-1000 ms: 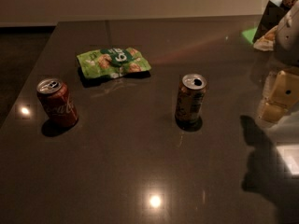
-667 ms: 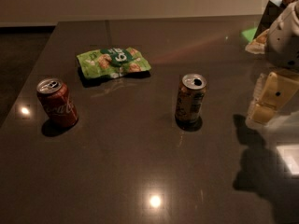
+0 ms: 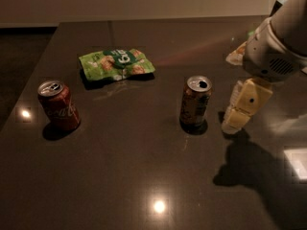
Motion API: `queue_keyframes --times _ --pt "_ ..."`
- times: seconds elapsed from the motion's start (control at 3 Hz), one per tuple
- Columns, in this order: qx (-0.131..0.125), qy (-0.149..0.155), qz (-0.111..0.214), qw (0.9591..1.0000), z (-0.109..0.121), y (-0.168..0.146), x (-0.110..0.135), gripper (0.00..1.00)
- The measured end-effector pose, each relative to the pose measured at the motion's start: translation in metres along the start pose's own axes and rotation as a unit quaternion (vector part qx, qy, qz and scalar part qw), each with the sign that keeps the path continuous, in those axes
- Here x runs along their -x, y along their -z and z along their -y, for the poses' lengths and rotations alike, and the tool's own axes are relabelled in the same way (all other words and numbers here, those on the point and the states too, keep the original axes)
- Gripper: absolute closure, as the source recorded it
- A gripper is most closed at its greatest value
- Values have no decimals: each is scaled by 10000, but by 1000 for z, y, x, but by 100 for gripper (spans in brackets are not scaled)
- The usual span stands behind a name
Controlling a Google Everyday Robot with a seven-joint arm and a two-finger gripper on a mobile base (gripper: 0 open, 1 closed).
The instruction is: Move orange can near coke can
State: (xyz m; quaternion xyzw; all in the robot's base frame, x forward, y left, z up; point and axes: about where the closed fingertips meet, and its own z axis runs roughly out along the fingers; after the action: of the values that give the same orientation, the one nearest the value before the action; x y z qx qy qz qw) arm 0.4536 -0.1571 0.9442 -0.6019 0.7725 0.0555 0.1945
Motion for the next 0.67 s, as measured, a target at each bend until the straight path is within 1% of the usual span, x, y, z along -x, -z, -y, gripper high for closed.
queue_keyframes --times 0.67 --pt "242 41 405 9989 -2 -38 28 0"
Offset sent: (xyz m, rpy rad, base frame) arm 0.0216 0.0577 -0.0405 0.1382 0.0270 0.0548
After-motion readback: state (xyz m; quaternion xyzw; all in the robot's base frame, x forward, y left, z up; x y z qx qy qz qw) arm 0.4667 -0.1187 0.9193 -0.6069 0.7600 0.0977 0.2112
